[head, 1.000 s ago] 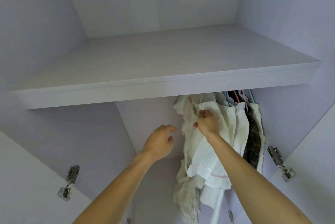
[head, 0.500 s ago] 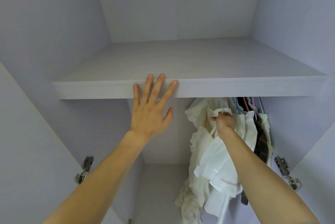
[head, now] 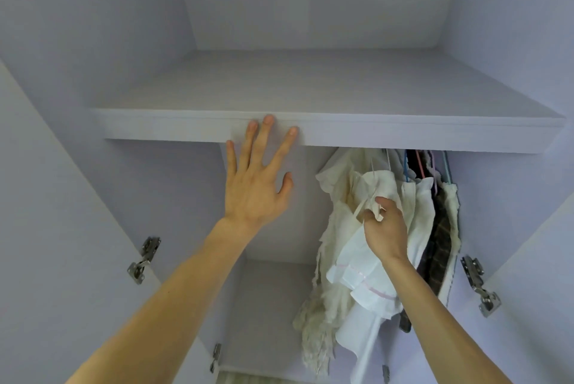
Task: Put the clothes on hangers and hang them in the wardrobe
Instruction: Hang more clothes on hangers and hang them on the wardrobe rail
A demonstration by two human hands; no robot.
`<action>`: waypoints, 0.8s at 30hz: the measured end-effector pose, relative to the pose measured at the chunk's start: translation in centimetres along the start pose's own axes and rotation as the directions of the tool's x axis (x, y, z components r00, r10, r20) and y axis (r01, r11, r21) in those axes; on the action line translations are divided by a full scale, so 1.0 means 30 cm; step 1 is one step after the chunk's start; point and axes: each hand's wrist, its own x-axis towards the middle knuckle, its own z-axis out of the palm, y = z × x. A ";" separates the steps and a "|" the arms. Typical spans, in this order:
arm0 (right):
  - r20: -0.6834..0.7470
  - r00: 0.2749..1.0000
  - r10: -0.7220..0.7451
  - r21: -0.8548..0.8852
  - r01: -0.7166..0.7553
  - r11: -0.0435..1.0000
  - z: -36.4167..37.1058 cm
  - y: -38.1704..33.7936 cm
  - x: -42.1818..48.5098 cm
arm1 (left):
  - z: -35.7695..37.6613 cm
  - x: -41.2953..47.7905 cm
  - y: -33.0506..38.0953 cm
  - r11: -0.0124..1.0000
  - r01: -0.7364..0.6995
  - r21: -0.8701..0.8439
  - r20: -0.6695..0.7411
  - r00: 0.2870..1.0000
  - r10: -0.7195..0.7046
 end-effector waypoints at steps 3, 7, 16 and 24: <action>0.118 0.985 -0.128 -0.006 0.129 0.992 0.020 0.019 -0.146 | 0.031 -0.235 -0.022 0.981 0.158 -0.116 0.167 0.976 -0.138; 0.382 0.881 -0.279 -0.046 0.320 0.946 0.113 0.024 -0.358 | 0.013 -0.673 -0.084 0.876 0.478 -0.064 0.459 0.794 -0.399; 0.845 0.162 -0.509 0.243 0.731 0.637 0.421 -0.010 -1.016 | -0.573 -1.636 -0.036 0.390 0.854 0.343 0.347 0.271 -0.898; 0.757 -0.496 -0.426 0.643 0.682 0.348 0.383 -0.013 -1.783 | -1.182 -2.322 0.492 -0.359 0.866 0.347 -0.056 -0.362 -0.930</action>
